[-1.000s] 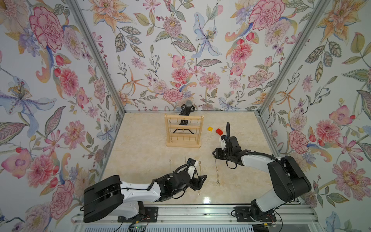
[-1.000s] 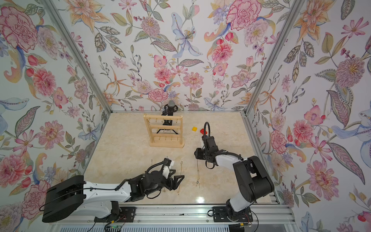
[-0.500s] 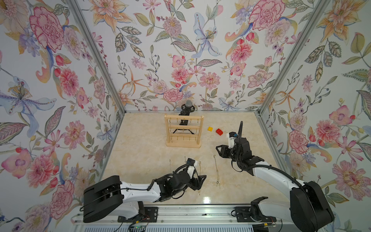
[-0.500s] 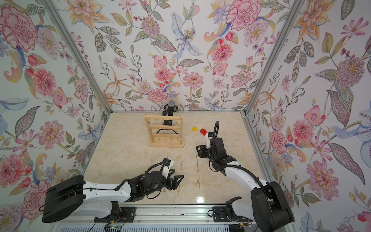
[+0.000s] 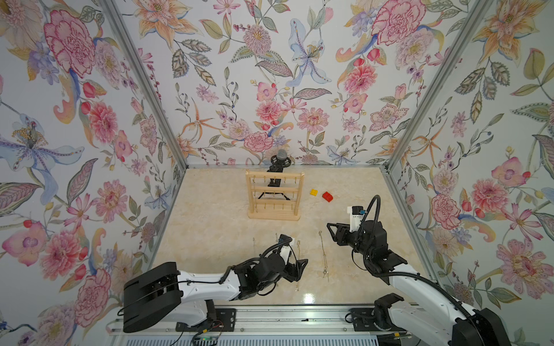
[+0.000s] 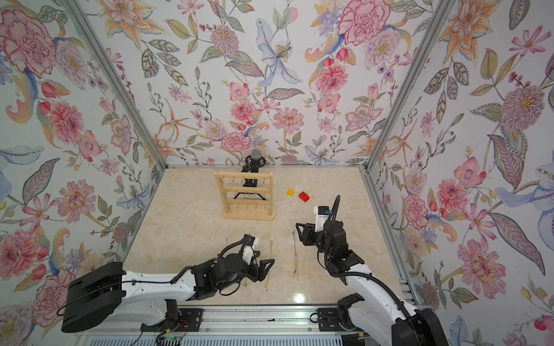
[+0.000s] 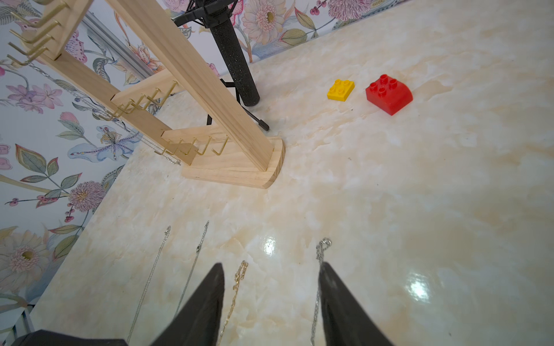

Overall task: Take the necklace off the jewelry display stand
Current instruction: Place the necklace at the center of the board, then take off the necklace from the stand.

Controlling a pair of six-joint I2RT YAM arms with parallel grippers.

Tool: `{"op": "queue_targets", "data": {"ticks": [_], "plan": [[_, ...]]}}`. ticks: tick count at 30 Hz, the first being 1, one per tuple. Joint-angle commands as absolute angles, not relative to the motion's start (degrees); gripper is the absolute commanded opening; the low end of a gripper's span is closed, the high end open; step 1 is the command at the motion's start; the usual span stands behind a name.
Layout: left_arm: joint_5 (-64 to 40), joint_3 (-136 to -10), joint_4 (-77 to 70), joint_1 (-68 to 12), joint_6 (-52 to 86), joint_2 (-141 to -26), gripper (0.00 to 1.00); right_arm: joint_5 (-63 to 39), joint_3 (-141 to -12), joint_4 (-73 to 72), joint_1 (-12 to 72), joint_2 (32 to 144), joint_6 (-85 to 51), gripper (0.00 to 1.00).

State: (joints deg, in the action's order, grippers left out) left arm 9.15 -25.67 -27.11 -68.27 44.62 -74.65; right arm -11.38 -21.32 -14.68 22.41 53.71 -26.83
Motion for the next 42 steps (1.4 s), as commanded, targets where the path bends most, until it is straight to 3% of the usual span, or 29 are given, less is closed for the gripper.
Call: {"op": "queue_targets", "data": {"ticks": [1,10,17,23,34,42], "plan": [[12.3,-28.0,-24.7,-68.3,45.3,-73.3,0.79,-12.1,-19.1,-18.7,22.1,50.2,-25.7,0.54],[18.4,-36.9,-10.8,-68.2,41.1,-71.0,0.77,-13.3,-14.0,-24.5,22.0,43.7,-25.5,0.56],[25.0,-46.9,4.0,-68.0,35.2,-66.5,0.78,-22.2,-14.6,-29.2,22.5,43.6,-26.8,0.50],[28.5,-54.9,16.7,-65.6,30.8,-61.6,0.82,-25.5,-19.3,-28.9,28.0,46.0,-27.0,0.45],[20.0,-58.4,23.1,-46.7,23.1,-53.9,0.94,-14.4,-35.4,-21.2,46.1,57.0,-22.0,0.44],[18.7,-53.3,18.6,-35.7,23.4,-49.5,0.99,-2.3,-49.6,-14.3,52.5,70.1,-21.3,0.42]]}}
